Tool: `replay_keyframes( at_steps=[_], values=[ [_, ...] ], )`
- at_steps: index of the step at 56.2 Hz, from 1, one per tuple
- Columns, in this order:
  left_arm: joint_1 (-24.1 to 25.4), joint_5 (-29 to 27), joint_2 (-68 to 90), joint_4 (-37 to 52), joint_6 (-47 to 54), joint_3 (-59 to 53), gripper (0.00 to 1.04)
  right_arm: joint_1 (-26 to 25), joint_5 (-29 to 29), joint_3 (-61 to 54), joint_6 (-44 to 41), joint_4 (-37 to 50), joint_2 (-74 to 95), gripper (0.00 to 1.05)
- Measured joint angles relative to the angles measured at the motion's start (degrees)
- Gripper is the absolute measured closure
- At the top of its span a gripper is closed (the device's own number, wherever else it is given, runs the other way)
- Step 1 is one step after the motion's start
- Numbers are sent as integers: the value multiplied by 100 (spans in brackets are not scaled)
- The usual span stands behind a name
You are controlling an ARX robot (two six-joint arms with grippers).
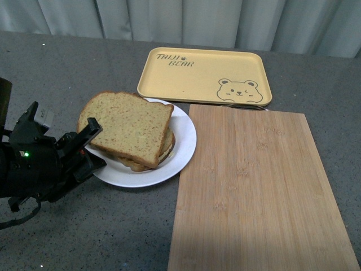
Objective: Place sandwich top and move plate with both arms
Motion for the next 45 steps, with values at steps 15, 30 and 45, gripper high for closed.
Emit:
replay_keyframes(
  at_steps=[15,30,45],
  values=[
    [313,614,-385,745,-1054,-474,101,0,2,0,0,0,0,9],
    [271,713,-1178,1899,-2498,-992,101,0,0,0,0,0,0,9],
    [-586,306,-498,1727,-3143,229,101,0,2,0,0,0,0,9]
  ],
)
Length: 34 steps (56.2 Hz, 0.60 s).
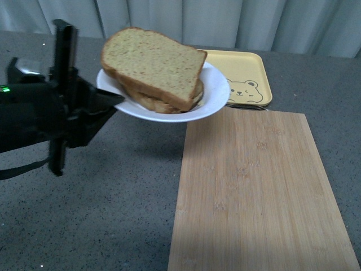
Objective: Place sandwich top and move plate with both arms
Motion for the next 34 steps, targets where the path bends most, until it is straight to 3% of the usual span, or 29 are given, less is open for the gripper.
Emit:
replay_keyframes(
  at_steps=[18,34],
  values=[
    [-422,-472,1552,-1169,-214,2538,101,0,-2,0,0,0,0,9],
    [-422,-341,2452,-1934,-341,4118,101,0,-2,0,0,0,0,9]
  ],
)
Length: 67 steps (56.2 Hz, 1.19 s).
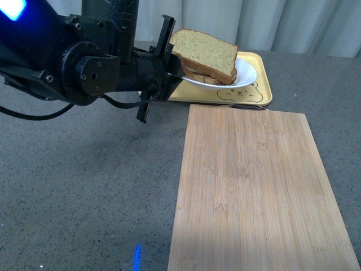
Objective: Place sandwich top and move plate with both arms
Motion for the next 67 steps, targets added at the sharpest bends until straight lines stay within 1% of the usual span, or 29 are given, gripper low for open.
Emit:
replay_keyframes(
  at_steps=[9,20,24,26,27,29,33,37,38,43,46,48,50,51,52,54,55,56,57,59,61,62,64,65,67],
  values=[
    [-4,52,442,-334,17,743,101,0,0,0,0,0,0,9],
    [-13,22,627,-503,39,999,101,0,0,0,0,0,0,9],
    [-11,-17,619,-501,42,997,88,0,0,0,0,0,0,9],
    [0,-24,586,-455,46,942,79,0,0,0,0,0,0,9],
    [0,-24,573,-446,50,920,77,0,0,0,0,0,0,9],
    [2,-35,494,-450,116,809,70,0,0,0,0,0,0,9],
    [4,-166,304,-466,334,581,59,0,0,0,0,0,0,9],
    [7,-280,17,-472,785,275,47,0,2,0,0,0,0,9],
    [4,-308,-31,-483,852,232,45,0,2,0,0,0,0,9],
    [4,-658,-645,-479,1759,-267,25,0,0,0,0,0,0,9],
    [-17,-907,-876,-472,2267,-450,18,0,0,0,0,0,0,9],
    [-44,-1226,-1099,-433,2756,-651,11,0,0,0,0,0,0,9],
    [-77,-1670,-1309,-321,3410,-872,5,0,2,0,0,0,0,9],
    [-98,-1941,-1366,-136,3880,-1005,5,0,0,0,0,0,0,9],
    [-105,-2107,-1379,44,3978,-1086,7,0,0,0,0,0,0,9],
    [-116,-2769,-1456,1038,4793,-1471,14,0,0,0,0,0,0,9],
    [-114,-2990,-1491,1502,5184,-1683,18,0,0,0,0,0,0,9],
    [-107,-3075,-1517,1722,5462,-1797,19,0,0,0,0,0,0,9],
    [-94,-3158,-1578,2140,5733,-2046,23,0,0,0,0,0,0,9],
    [-31,-3185,-1738,2802,6345,-2529,30,0,2,0,0,0,0,9],
    [39,-3165,-1895,3167,6686,-2870,35,0,2,0,0,-2,0,9],
    [66,-3152,-1952,3263,6778,-2973,37,0,2,0,0,0,0,9],
    [179,-3104,-2218,3556,7093,-3366,44,0,2,0,0,0,0,9],
    [210,-3088,-2293,3604,7149,-3460,46,0,2,0,0,0,0,9],
    [319,-3005,-2586,3742,7316,-3803,53,0,2,0,0,0,0,9]
  ],
)
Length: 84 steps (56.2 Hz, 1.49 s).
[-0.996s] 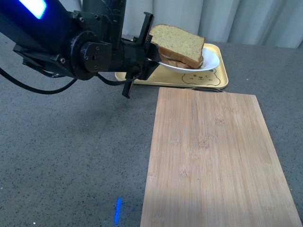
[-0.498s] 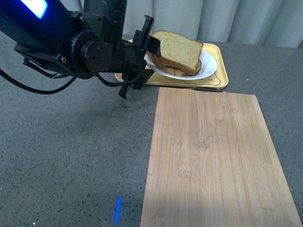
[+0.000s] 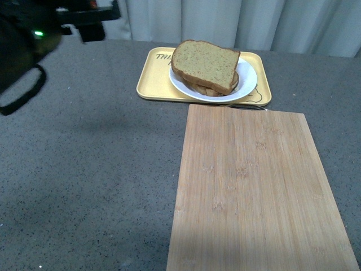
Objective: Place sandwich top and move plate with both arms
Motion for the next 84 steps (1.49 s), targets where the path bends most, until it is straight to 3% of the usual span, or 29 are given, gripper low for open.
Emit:
replay_keyframes(
  at_steps=[16,26,31,46,52,84],
  values=[
    [540,490,-1449,173,315,-1759,101,0,0,0,0,0,0,9],
    [758,748,-2334,46,363,-2446,101,0,0,0,0,0,0,9],
    [933,857,-3213,-638,382,-2780,101,0,-2,0,0,0,0,9],
    [1143,1104,-4489,-1272,393,-3333,101,0,0,0,0,0,0,9],
    [1545,1482,-5169,-1722,402,-3554,101,0,0,0,0,0,0,9],
    [1582,1523,-7674,-3803,402,-3845,101,0,0,0,0,0,0,9]
  ],
)
